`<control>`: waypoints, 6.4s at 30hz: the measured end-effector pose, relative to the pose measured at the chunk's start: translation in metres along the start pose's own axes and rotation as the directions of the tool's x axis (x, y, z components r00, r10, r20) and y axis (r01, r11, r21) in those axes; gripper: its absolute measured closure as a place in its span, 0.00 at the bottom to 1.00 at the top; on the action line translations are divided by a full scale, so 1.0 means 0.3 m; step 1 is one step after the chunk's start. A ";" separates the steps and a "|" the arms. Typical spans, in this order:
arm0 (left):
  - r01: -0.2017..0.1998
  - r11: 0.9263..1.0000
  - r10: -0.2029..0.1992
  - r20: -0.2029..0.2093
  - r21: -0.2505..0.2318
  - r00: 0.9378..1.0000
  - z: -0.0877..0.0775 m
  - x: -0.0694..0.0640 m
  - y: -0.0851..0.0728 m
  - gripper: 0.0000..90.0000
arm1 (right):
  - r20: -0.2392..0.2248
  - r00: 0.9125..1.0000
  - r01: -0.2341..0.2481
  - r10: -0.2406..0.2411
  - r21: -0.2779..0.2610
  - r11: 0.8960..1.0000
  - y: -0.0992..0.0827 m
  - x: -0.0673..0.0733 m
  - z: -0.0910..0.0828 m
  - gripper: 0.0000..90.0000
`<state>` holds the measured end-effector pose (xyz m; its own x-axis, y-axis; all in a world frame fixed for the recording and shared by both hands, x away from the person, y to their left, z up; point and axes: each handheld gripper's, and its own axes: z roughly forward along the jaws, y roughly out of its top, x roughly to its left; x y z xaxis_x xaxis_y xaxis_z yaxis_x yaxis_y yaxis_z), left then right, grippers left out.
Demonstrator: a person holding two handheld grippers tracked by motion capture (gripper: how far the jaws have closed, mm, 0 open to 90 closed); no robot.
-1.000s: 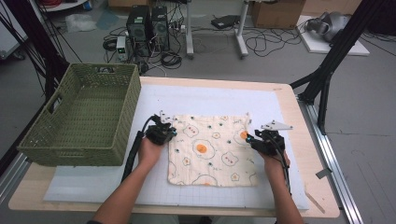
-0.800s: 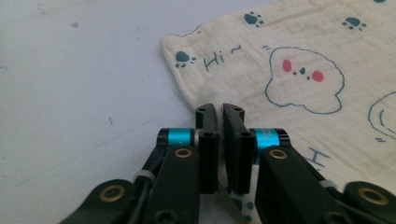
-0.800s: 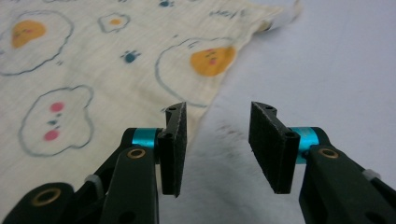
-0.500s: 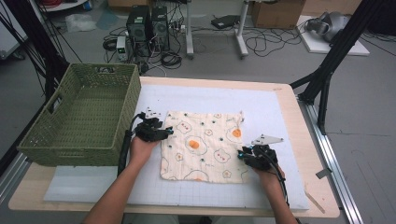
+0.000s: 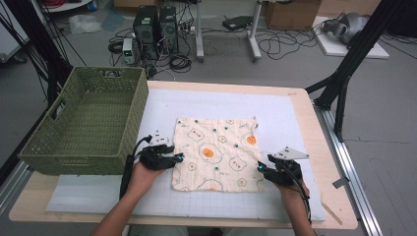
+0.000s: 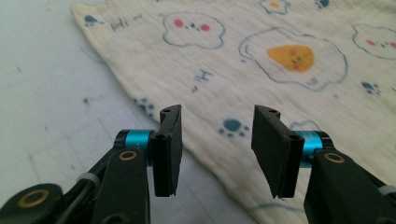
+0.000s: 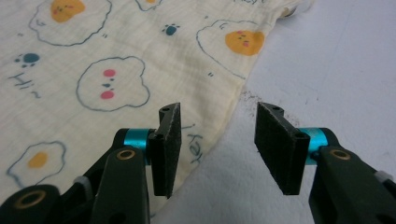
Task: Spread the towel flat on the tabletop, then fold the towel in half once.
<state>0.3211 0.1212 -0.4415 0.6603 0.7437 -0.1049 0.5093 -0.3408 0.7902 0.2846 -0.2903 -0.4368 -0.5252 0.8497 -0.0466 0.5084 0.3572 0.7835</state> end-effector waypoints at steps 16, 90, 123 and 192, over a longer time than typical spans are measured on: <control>-0.083 0.996 0.083 -0.023 0.031 0.996 -0.070 -0.005 -0.072 0.96 | -0.146 0.987 0.066 -0.063 0.013 0.998 -0.033 0.094 -0.023 0.55; 0.024 0.954 -0.005 0.063 -0.298 0.998 -0.152 0.066 -0.042 0.22 | 0.000 1.000 -0.021 0.021 -0.141 0.990 -0.015 0.020 -0.097 0.13; 0.111 0.979 -0.112 0.002 -0.172 0.994 0.069 0.190 0.240 0.28 | -0.009 0.999 -0.042 0.041 -0.143 0.989 -0.034 -0.016 -0.102 0.13; 0.094 0.975 -0.119 -0.115 -0.202 0.986 0.157 0.264 0.267 0.96 | -0.004 0.996 -0.093 0.093 -0.026 0.995 0.275 -0.190 0.331 0.97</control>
<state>0.4401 0.1258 -0.4149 0.5269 0.8402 -0.1280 0.4471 -0.1460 0.8825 0.4243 -0.2709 -0.4311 -0.4780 0.8779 0.0287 0.5369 0.2662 0.8006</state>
